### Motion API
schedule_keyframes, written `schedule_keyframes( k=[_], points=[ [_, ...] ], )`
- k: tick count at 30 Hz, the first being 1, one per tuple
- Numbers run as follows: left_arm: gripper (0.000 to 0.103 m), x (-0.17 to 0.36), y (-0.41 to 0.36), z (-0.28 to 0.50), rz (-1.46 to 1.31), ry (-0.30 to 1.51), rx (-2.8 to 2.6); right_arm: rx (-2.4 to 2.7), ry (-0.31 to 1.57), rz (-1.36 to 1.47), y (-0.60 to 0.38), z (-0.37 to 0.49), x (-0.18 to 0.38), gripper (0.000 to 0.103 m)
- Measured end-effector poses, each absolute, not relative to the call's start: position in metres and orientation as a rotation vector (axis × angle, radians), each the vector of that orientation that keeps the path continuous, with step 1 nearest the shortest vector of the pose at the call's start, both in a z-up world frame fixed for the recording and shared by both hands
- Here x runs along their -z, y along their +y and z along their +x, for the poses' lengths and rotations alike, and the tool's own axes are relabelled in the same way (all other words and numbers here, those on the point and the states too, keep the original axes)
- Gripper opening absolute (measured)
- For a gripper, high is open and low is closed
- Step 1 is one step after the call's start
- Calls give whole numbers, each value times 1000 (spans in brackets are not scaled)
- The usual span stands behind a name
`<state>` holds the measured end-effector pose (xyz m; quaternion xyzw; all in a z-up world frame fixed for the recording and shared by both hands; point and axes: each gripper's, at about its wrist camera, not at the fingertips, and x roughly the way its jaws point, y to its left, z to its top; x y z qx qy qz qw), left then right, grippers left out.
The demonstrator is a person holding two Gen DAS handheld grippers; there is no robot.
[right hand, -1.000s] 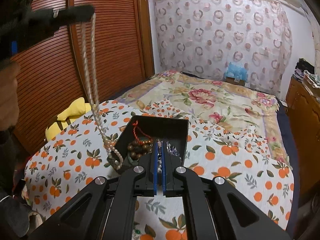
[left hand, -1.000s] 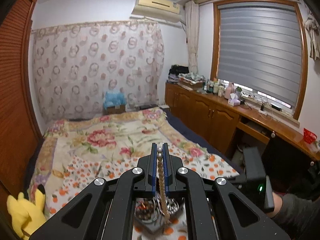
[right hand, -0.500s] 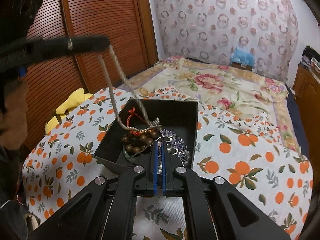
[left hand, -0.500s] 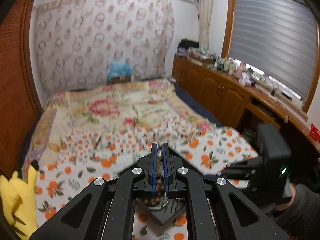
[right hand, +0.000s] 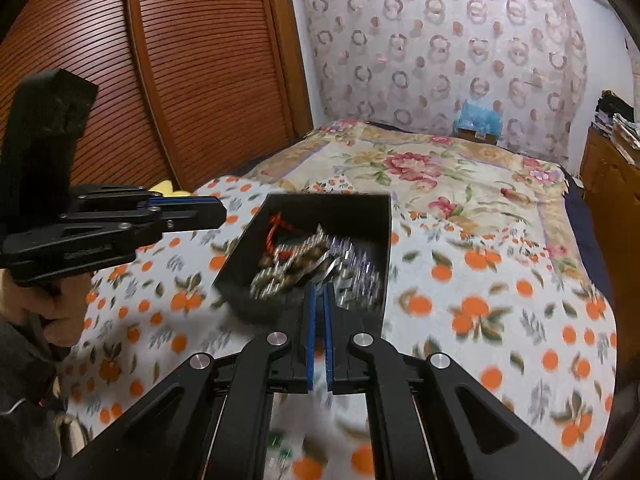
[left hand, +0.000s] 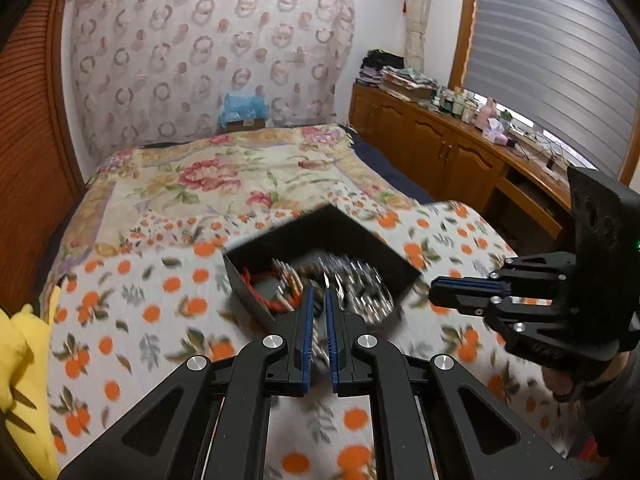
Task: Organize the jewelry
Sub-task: 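Open both tools over the box, dropping the pearls and the piece in, then grasp the green jade necklace with the left tool while the right tool grasps the gold ring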
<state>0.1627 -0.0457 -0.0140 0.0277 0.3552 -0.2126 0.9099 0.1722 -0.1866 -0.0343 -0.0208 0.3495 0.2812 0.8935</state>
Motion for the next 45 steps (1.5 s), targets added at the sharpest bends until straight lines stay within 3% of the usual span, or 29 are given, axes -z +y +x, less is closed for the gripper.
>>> schedule_keyframes(
  k=[4, 11, 33, 36, 37, 40, 42, 45],
  points=[
    [6, 30, -55, 142, 60, 761, 471, -569, 773, -51, -194, 139, 50, 18],
    [6, 57, -66, 123, 78, 815, 501, -544, 839, -59, -200, 100, 78, 25],
    [6, 79, -73, 115, 97, 865, 503, -561, 889, -207, -172, 84, 97, 25],
    [7, 82, -76, 115, 100, 871, 508, -554, 884, -213, -174, 81, 97, 19],
    [7, 82, -77, 115, 102, 873, 510, -553, 881, -211, -175, 81, 97, 12],
    [7, 84, -80, 114, 109, 878, 515, -539, 879, -203, -181, 80, 97, 12],
    [18, 84, -82, 113, 114, 878, 517, -534, 878, -196, -185, 80, 97, 12],
    [21, 84, -85, 112, 120, 880, 526, -525, 872, -180, -190, 80, 95, 12]
  ],
)
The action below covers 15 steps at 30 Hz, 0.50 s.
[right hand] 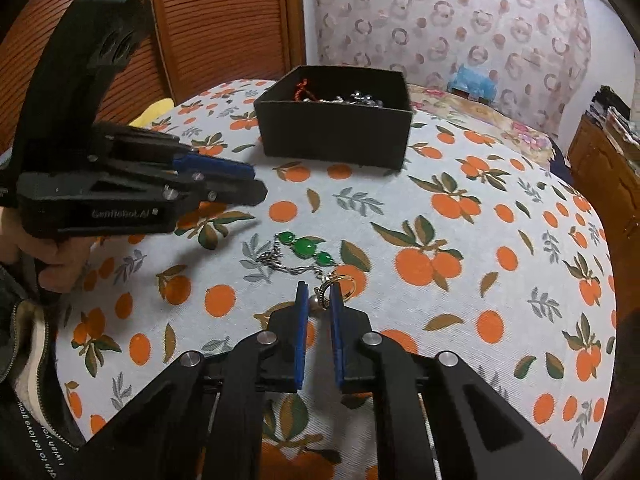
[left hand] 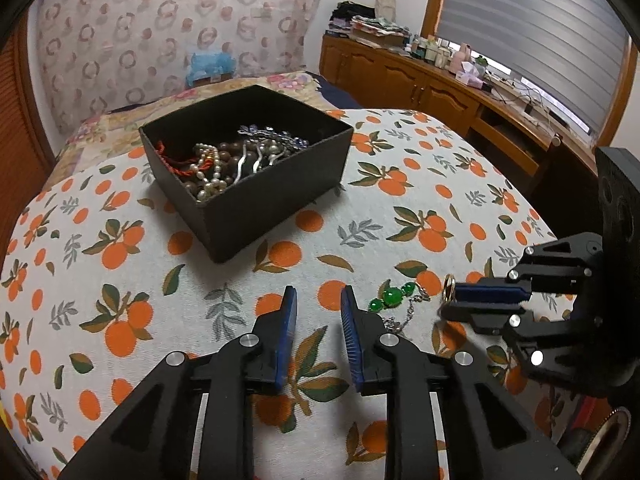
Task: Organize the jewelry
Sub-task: 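Grasp the green jade necklace with the left tool while the right tool grasps the gold ring, then carry the jade necklace with the left tool while the right tool carries the ring into the box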
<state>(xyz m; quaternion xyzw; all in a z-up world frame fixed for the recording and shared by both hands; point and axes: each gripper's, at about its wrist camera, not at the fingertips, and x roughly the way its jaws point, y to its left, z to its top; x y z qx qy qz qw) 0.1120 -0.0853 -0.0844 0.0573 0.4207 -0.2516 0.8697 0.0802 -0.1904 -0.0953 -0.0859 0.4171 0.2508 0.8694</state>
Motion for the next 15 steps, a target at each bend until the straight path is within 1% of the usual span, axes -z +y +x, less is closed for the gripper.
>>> schedule_keyframes(
  k=[15],
  points=[
    [21, 96, -129, 108, 241, 908, 618, -474, 845, -105, -228, 82, 94, 12]
  ],
)
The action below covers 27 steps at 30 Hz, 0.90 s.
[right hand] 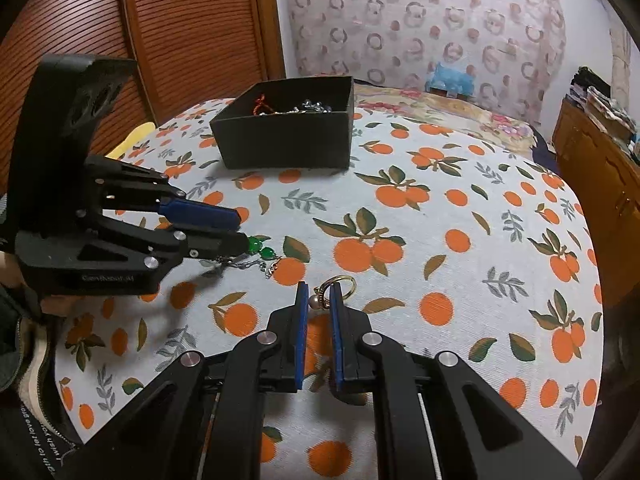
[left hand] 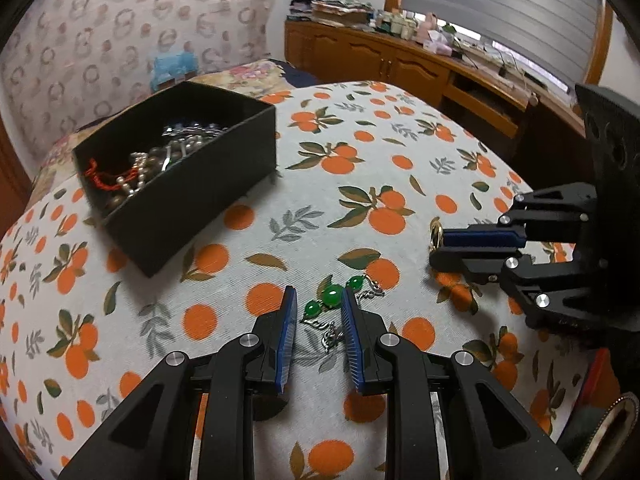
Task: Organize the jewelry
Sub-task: 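Carry the jade necklace with the left tool while the right tool carries the ring into the box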
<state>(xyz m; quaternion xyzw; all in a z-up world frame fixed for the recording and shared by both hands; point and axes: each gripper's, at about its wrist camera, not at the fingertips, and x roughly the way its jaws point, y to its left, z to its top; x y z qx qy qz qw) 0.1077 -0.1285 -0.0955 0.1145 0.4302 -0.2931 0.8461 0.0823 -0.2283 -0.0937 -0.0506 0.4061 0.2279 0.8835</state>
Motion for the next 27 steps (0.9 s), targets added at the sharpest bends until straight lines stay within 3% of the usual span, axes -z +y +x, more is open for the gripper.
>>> schedule_keyframes(
  k=[8, 11, 27],
  points=[
    [22, 95, -141, 110, 285, 891, 632, -486, 830, -91, -235, 85, 94, 12],
    [12, 95, -143, 110, 294, 881, 636, -490, 833, -85, -235, 85, 94, 12],
    [12, 49, -111, 122, 149, 786, 608, -535, 770, -135, -214, 121, 68, 12]
  ],
)
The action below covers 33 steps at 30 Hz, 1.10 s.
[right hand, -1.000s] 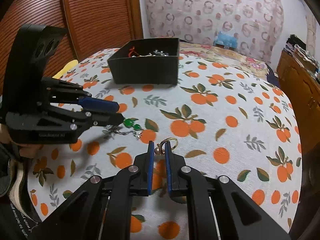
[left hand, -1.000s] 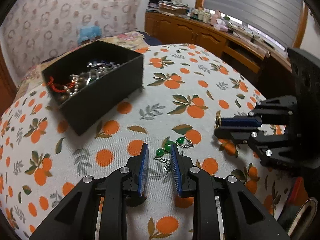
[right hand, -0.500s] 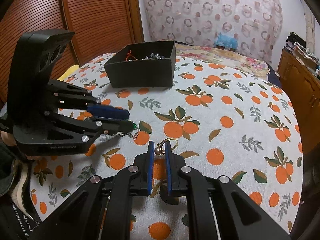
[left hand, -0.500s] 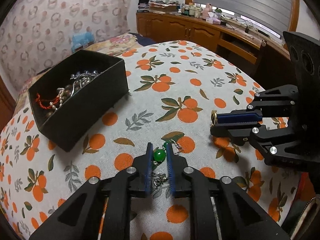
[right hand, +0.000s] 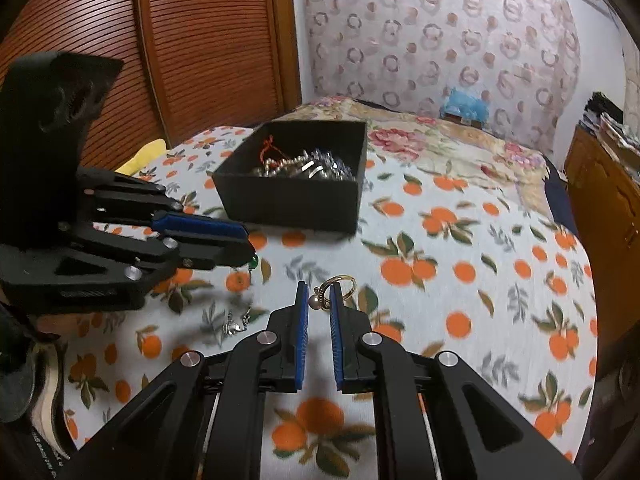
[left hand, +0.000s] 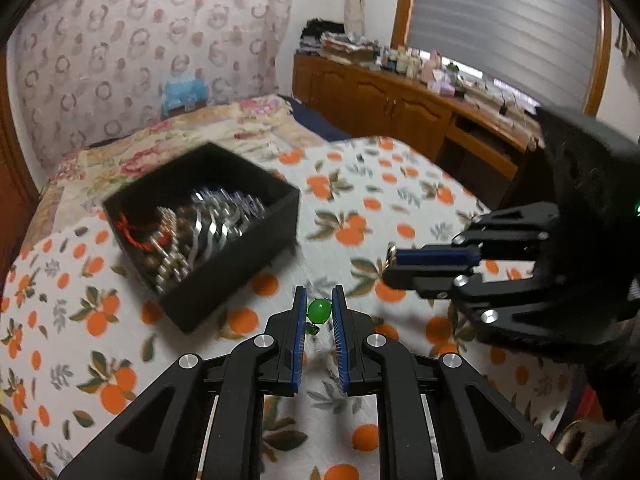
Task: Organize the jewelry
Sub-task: 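Carry the jade necklace with the left tool while the right tool carries the ring into the box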
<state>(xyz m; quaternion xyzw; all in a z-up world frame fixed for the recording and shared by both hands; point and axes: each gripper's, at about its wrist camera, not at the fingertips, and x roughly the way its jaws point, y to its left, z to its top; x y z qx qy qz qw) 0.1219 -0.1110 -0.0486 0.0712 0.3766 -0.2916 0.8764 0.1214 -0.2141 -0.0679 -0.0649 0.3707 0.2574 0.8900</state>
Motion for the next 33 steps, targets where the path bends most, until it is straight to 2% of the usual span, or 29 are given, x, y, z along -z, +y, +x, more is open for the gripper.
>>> schedule_keyframes(
  k=[24, 29, 33],
  points=[
    [12, -31, -64, 182, 91, 603, 483, -559, 694, -197, -188, 189, 30, 12],
    [12, -28, -60, 191, 86, 597, 464, -559, 685, -202, -186, 194, 24, 12],
    [12, 2, -54, 206, 69, 677, 439, -563, 675, -205, -183, 200, 18, 12]
  ],
)
